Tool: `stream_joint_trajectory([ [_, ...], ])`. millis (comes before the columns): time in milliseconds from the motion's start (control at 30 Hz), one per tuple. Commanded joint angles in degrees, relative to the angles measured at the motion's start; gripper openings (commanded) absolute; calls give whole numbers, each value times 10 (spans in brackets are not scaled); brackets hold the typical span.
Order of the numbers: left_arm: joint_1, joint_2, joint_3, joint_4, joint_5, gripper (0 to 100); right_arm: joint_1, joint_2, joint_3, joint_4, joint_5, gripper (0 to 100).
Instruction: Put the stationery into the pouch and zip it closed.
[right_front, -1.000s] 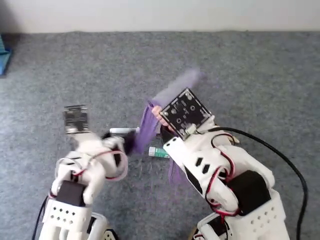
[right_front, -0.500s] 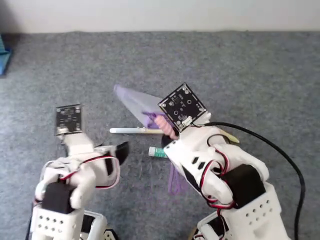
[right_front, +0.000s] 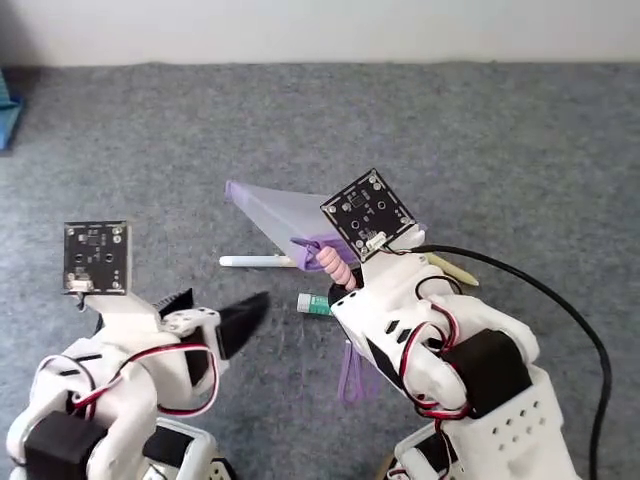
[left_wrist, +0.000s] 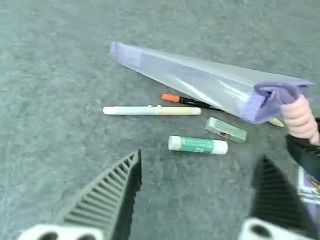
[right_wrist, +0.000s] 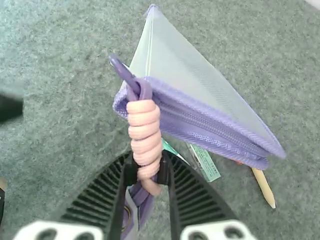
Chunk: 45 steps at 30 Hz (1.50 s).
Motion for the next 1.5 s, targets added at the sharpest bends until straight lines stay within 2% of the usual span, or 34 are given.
stream_joint_trajectory([
  [0, 18, 5, 11, -20, 23, 438, 5, -23, -25, 5, 1, 8],
  [433, 20, 5, 124, -178, 23, 438, 4, -46, -25, 38, 17, 8],
  [933, 16, 0, 218, -236, 23, 435, -12, -64, -33, 90, 17, 8],
  [1467, 21, 0, 218, -236, 18, 233, -14, -66, -34, 91, 17, 8],
])
